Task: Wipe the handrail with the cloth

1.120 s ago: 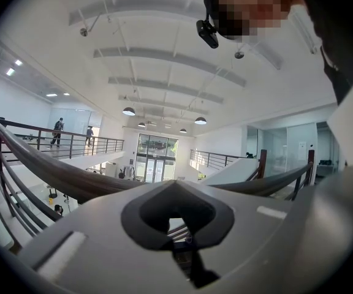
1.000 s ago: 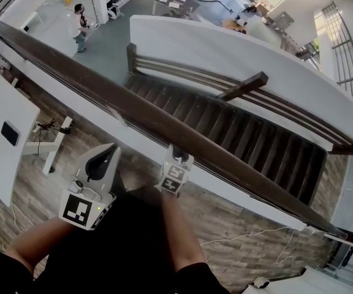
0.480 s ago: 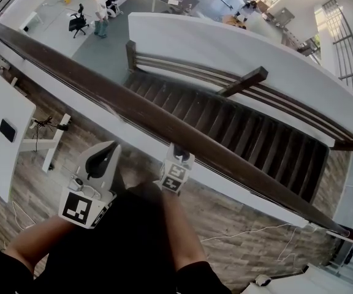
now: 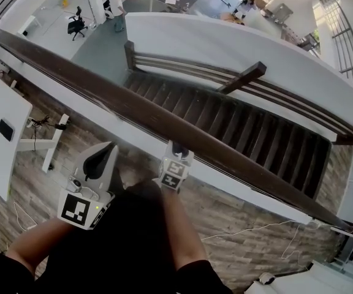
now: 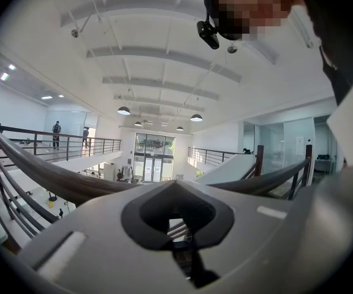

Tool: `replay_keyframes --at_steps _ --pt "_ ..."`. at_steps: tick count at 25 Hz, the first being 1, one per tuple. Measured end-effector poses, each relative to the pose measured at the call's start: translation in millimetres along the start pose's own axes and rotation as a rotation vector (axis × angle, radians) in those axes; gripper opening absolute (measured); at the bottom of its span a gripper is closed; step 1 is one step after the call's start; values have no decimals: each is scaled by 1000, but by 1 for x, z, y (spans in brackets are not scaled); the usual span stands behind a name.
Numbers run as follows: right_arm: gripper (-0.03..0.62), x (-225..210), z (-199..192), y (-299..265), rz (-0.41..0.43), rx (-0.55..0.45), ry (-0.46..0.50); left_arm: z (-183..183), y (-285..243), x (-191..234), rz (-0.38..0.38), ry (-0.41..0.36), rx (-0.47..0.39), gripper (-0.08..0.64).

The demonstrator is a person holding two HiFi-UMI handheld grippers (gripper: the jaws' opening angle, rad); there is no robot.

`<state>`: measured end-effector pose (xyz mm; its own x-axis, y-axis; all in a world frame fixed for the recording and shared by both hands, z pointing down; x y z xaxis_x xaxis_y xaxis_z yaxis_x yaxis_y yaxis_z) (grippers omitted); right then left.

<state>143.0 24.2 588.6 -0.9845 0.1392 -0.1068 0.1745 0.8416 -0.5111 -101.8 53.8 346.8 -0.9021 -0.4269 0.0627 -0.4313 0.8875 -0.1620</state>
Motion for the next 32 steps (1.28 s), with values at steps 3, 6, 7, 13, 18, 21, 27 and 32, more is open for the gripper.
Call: replay_keyframes --at_steps 3,6,7,13,18,21,27,32 --pt "169 -5 -1 0 6 0 8 1 -1 -7 6 -4 -9 0" --pt "174 -9 -1 4 3 -8 6 2 1 -10 16 1 -12 0" --pt "175 -11 -3 5 -1 -14 10 2 2 -11 21 3 -14 0" --pt "176 -21 -5 12 -5 -28 12 -1 8 -22 35 8 -17 0" --pt "176 -28 -8 16 -7 -22 8 -3 11 -27 49 19 -12 0" --pt "175 -32 -8 18 -6 -27 2 -5 12 -32 52 21 -13 0" --pt "175 -43 -9 25 -14 -25 3 -7 14 -42 52 21 -16 0" --pt "175 -55 -13 29 -23 5 7 -7 11 -53 43 35 -18 0"
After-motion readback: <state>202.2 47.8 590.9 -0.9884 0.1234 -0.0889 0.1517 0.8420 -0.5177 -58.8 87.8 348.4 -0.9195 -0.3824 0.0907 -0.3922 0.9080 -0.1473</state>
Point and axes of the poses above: the fingertips, and each gripper's own axes: y backward along the fingers, x to its left, z out of its top, the point moved 8 cm from there along y, backward along the fingers, and after that the axes turned 11 degrees about z, right-handed, at the moved point
